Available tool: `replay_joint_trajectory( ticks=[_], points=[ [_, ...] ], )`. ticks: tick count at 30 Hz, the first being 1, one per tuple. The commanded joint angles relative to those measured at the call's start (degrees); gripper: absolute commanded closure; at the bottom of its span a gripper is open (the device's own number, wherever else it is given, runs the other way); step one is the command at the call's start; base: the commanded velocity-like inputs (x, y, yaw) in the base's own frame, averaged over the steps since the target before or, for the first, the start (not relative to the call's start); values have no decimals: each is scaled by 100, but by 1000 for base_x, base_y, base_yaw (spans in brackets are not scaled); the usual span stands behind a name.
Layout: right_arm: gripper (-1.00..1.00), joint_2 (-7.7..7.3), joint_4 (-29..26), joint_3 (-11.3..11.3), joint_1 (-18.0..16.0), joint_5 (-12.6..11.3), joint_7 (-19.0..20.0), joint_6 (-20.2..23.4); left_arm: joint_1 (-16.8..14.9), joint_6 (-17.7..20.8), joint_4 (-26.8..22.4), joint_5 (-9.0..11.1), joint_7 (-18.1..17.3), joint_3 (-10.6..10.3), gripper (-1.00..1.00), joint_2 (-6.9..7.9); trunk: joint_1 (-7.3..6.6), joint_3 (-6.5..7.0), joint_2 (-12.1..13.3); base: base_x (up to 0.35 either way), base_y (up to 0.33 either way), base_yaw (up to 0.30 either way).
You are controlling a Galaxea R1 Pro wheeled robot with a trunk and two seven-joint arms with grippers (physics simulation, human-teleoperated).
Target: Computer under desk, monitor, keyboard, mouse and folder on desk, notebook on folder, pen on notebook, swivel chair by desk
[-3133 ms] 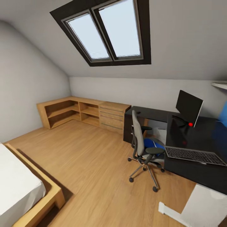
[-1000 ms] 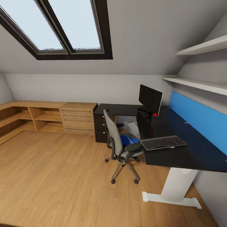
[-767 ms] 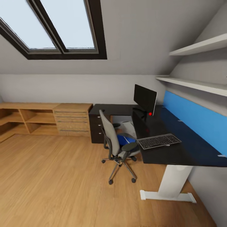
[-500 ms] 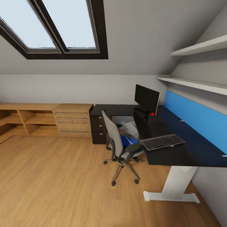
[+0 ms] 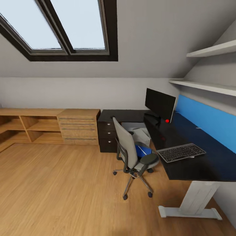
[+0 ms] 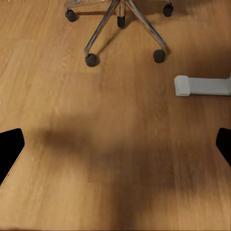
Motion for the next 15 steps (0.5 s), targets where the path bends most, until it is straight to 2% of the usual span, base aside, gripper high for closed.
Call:
replay_joint_trajectory(
  ticks=[1, 7, 15],
  points=[
    [-100, -2, 3, -1, -4, 4, 4, -17, -4, -14, 3, 18, -1, -1, -100, 0, 4, -7, -4, 296, 195, 0],
    [-100, -5, 3, -9, -4, 2, 4, -12, -4, -12, 3, 17, -1, 0, -100, 1, 4, -7, -4, 246, 153, 0],
    [-100, 2, 3, -10, -4, -1, 4, -1, -4, -20, 2, 19, -1, 0, -100, 1, 4, -7, -4, 31, 18, 0]
  ],
)
